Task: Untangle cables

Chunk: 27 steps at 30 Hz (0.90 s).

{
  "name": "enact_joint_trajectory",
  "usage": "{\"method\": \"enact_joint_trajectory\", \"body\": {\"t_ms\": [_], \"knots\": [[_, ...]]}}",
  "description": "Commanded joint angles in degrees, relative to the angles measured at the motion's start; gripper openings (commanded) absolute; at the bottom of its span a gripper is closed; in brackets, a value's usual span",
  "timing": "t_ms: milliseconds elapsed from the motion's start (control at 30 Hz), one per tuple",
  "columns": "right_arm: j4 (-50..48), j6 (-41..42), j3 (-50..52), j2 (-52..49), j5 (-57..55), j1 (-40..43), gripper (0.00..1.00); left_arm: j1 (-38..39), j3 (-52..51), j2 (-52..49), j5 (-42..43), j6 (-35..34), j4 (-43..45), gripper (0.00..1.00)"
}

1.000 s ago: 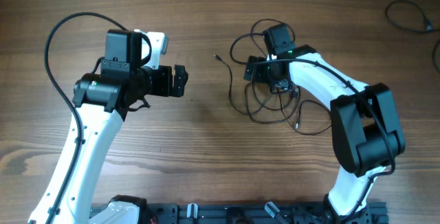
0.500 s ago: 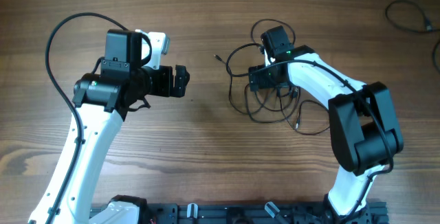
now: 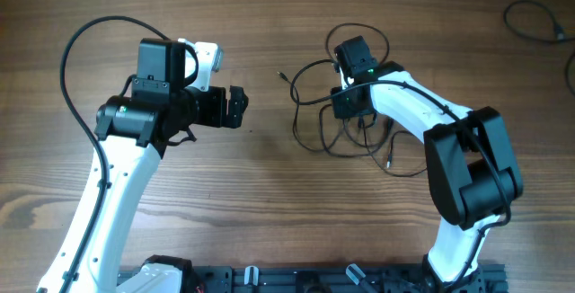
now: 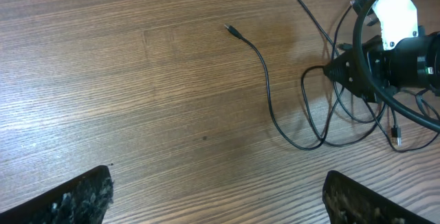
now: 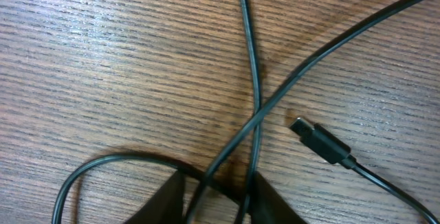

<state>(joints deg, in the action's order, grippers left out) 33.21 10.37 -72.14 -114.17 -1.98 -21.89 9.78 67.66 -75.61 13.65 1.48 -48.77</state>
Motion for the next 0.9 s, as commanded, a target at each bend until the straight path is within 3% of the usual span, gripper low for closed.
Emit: {"method": "enact_joint_trajectory", "body": {"t_ms": [0,67,200,400,533,867], "knots": [[0.3,0.9,1.3,-3.1,1.6,-0.5,0.24,0.1,0.1,0.6,1.1,1.3,0.1,1.00],[-0.2,2.2,1.3,-3.1,1.6,-0.5,0.13,0.1,0.1,0.6,1.2,1.3,0.1,1.00],[-1.9,3.7,1.0,-3.0,2.1,-0.5,0.10,0.1,0.1,0.6,1.2,1.3,0.1,1.00],[-2.6,3.7,0.8,-3.0,2.0,-0.5,0.17,0.1,0.1,0.6,1.2,1.3,0.1,1.00],[-3.1,3.7,0.8,-3.0,2.0,-0.4,0.13,0.1,0.1,0.6,1.2,1.3,0.1,1.00],[-2.3,3.7,-2.8,-2.9,2.0,-0.5,0.17,0.1,0.1,0.6,1.2,1.3,0.1,1.00]]}}
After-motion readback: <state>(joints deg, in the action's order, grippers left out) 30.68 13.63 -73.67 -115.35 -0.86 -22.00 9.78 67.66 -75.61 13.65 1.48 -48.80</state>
